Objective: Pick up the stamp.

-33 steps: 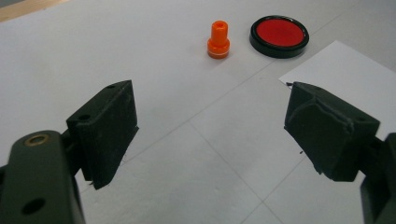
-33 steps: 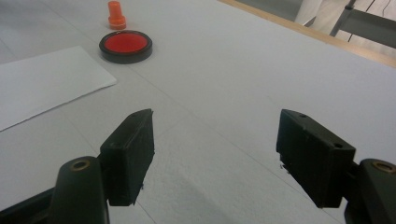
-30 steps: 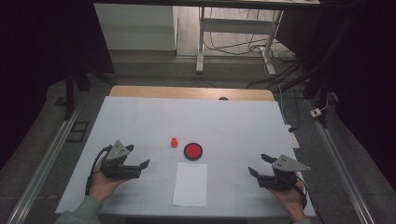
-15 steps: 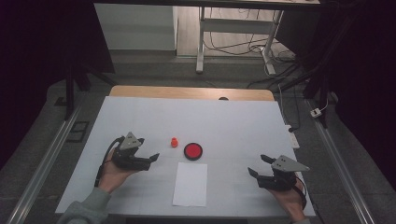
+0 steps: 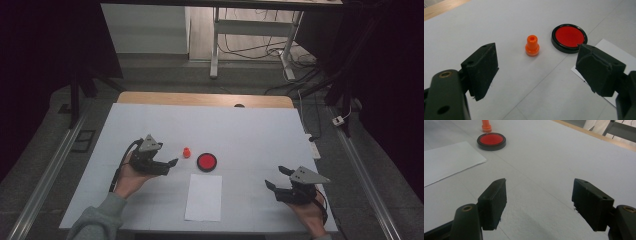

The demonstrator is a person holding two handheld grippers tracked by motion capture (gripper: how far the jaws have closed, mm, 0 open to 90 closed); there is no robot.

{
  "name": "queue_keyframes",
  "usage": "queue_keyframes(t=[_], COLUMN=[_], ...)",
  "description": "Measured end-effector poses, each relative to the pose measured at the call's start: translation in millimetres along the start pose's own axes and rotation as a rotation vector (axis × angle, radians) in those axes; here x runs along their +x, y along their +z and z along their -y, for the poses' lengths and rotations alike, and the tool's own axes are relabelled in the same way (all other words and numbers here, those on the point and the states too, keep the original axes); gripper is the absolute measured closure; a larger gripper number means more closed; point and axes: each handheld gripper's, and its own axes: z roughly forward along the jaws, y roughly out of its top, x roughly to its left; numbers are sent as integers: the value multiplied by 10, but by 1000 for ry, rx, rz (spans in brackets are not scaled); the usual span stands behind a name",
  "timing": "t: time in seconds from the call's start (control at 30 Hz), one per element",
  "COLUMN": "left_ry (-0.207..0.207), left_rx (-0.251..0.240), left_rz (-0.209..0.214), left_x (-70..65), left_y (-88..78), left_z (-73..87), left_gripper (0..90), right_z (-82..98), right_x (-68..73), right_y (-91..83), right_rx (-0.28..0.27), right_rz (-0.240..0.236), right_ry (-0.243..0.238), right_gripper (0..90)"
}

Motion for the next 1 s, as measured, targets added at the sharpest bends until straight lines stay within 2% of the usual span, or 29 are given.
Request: queue_keyframes(t=[0.47,1.0], left_ry=[2,14], left_rx=[34,57], left_rz=[13,17], left_x=[56,113], left_y=[352,566], left_z=[-176,-227], left_gripper=[204,227], right_z=[23,35], right_x=[-4,5], right_y=[19,34], right_rx=[10,23], right_rz=[1,2], right_ry=[2,-1], right_gripper=[275,275])
